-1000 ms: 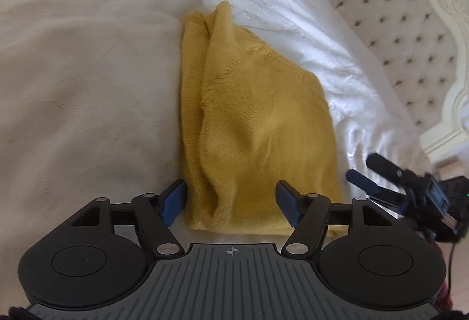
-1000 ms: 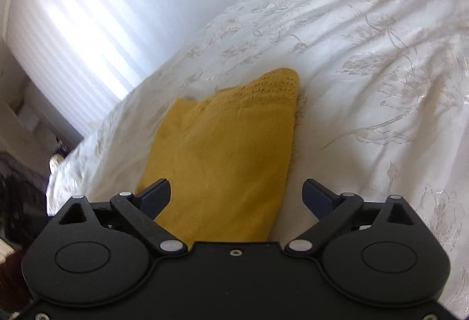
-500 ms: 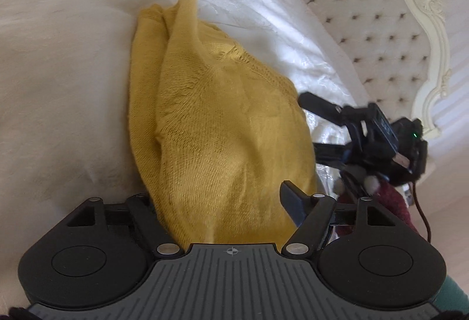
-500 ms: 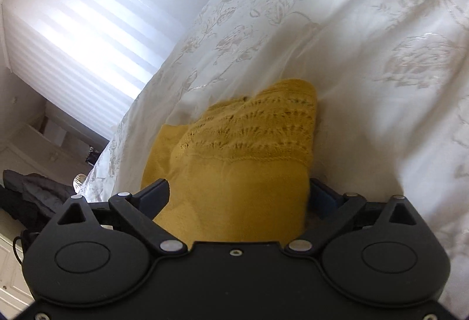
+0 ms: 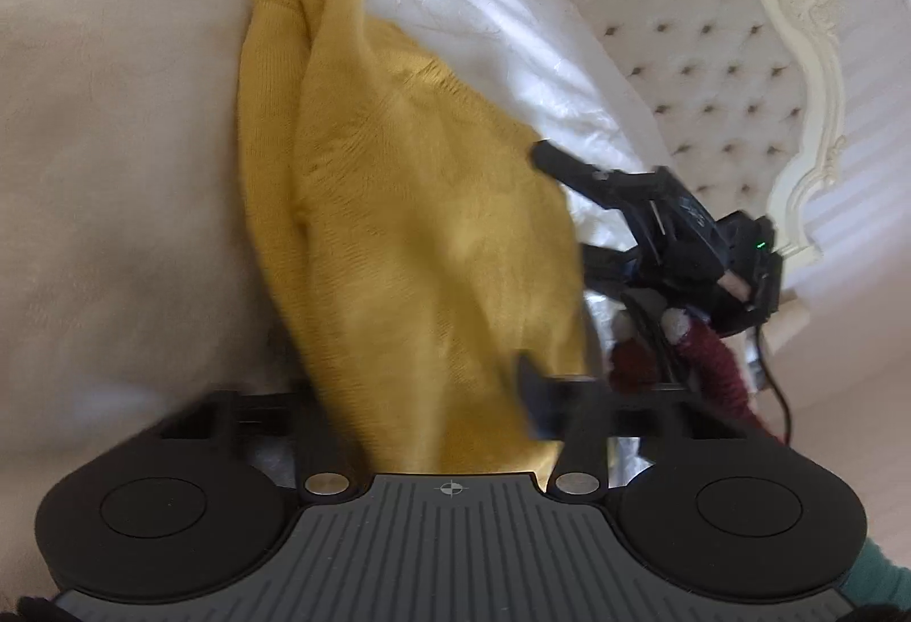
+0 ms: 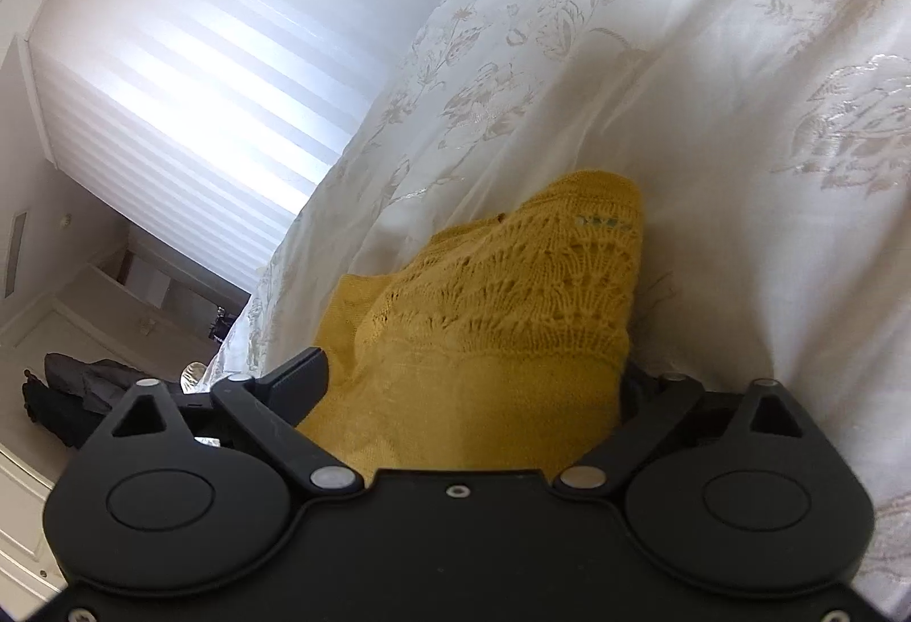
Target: Fold small clothes
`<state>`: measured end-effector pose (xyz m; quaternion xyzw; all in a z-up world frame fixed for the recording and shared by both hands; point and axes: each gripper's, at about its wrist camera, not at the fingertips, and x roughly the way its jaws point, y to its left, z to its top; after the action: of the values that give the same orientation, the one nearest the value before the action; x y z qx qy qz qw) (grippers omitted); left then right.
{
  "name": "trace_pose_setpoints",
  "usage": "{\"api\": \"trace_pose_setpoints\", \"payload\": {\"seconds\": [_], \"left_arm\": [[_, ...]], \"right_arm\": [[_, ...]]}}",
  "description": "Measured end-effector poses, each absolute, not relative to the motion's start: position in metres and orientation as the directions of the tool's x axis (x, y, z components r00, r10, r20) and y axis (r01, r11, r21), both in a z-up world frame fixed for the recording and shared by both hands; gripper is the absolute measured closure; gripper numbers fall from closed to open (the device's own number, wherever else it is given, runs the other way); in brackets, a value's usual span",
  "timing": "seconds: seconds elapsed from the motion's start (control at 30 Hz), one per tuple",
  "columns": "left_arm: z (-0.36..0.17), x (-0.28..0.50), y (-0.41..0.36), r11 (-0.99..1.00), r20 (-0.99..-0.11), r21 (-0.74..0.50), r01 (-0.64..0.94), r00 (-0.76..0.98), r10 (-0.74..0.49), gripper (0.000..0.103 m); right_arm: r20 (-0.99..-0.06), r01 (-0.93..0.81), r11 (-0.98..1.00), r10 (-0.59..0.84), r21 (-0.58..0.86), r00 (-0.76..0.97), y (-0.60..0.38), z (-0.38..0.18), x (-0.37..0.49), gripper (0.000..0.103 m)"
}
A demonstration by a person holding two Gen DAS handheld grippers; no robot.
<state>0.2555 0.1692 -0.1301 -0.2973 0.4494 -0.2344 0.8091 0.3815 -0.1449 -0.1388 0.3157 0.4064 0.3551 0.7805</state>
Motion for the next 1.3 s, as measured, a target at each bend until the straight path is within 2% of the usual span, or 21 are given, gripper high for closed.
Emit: {"api": "trace_pose_setpoints", "payload": {"seconds": [0.03, 0.07, 0.1, 0.2, 0.3, 0.43, 0.6, 0.67, 0.7, 0.8, 0.9, 1.0, 1.1, 1.2, 1.27, 1.3], "left_arm": [[-0.131, 0.255, 0.168, 0.713, -0.588, -0.692, 0.115, 0.483, -0.649, 0.090], [-0.130, 0.255, 0.168, 0.704, -0.576, -0.700, 0.121, 0.486, -0.657, 0.090], [-0.126, 0.253, 0.168, 0.698, -0.567, -0.706, 0.123, 0.491, -0.661, 0.090], [-0.111, 0.246, 0.168, 0.678, -0.535, -0.722, 0.136, 0.511, -0.673, 0.090], [-0.097, 0.235, 0.165, 0.650, -0.510, -0.745, 0.149, 0.501, -0.699, 0.090], [-0.081, 0.208, 0.152, 0.628, -0.487, -0.751, 0.205, 0.470, -0.736, 0.090], [-0.079, 0.164, 0.132, 0.604, -0.475, -0.758, 0.247, 0.424, -0.771, 0.090], [-0.088, 0.146, 0.124, 0.632, -0.524, -0.735, 0.245, 0.387, -0.759, 0.089], [-0.094, 0.140, 0.120, 0.672, -0.578, -0.704, 0.230, 0.364, -0.730, 0.088], [-0.121, 0.131, 0.111, 0.799, -0.753, -0.585, 0.140, 0.274, -0.599, 0.085], [-0.121, 0.134, 0.126, 0.800, -0.755, -0.598, 0.054, 0.299, -0.584, 0.082], [-0.096, 0.131, 0.124, 0.851, -0.784, -0.510, 0.129, 0.337, -0.521, 0.082], [-0.069, 0.128, 0.125, 0.851, -0.762, -0.480, 0.211, 0.381, -0.524, 0.079], [-0.048, 0.125, 0.133, 0.831, -0.695, -0.492, 0.257, 0.459, -0.554, 0.064], [-0.038, 0.127, 0.131, 0.842, -0.658, -0.467, 0.271, 0.529, -0.535, 0.043], [-0.034, 0.128, 0.124, 0.852, -0.646, -0.447, 0.273, 0.560, -0.518, 0.038]], "right_arm": [[-0.445, -0.289, 0.584, 0.788, 0.758, 0.426, -0.144, -0.137, 0.379, 0.042], [-0.493, -0.280, 0.633, 0.754, 0.722, 0.434, -0.141, -0.135, 0.378, 0.062], [-0.524, -0.275, 0.665, 0.730, 0.695, 0.439, -0.138, -0.132, 0.377, 0.062], [-0.536, -0.279, 0.698, 0.697, 0.660, 0.477, -0.132, -0.112, 0.368, 0.065], [-0.518, -0.299, 0.701, 0.692, 0.647, 0.503, -0.133, -0.084, 0.350, 0.065], [-0.541, -0.306, 0.731, 0.667, 0.610, 0.513, -0.142, -0.049, 0.315, 0.065], [-0.552, -0.304, 0.731, 0.669, 0.611, 0.498, -0.164, -0.027, 0.263, 0.065], [-0.570, -0.283, 0.737, 0.661, 0.613, 0.488, -0.174, -0.030, 0.242, 0.060], [-0.592, -0.261, 0.754, 0.642, 0.603, 0.487, -0.180, -0.034, 0.232, 0.058], [-0.724, -0.124, 0.857, 0.492, 0.500, 0.484, -0.195, -0.058, 0.213, 0.048], [-0.784, -0.014, 0.904, 0.379, 0.428, 0.492, -0.214, -0.076, 0.197, 0.047], [-0.757, 0.012, 0.888, 0.384, 0.460, 0.528, -0.226, -0.073, 0.184, 0.042], [-0.708, -0.049, 0.902, 0.369, 0.429, 0.602, -0.223, -0.054, 0.179, 0.038], [-0.636, -0.125, 0.894, 0.399, 0.431, 0.661, -0.218, -0.041, 0.173, 0.036], [-0.599, -0.168, 0.884, 0.425, 0.437, 0.678, -0.212, -0.035, 0.168, 0.032], [-0.588, -0.188, 0.881, 0.435, 0.434, 0.682, -0.208, -0.035, 0.168, 0.032]]}}
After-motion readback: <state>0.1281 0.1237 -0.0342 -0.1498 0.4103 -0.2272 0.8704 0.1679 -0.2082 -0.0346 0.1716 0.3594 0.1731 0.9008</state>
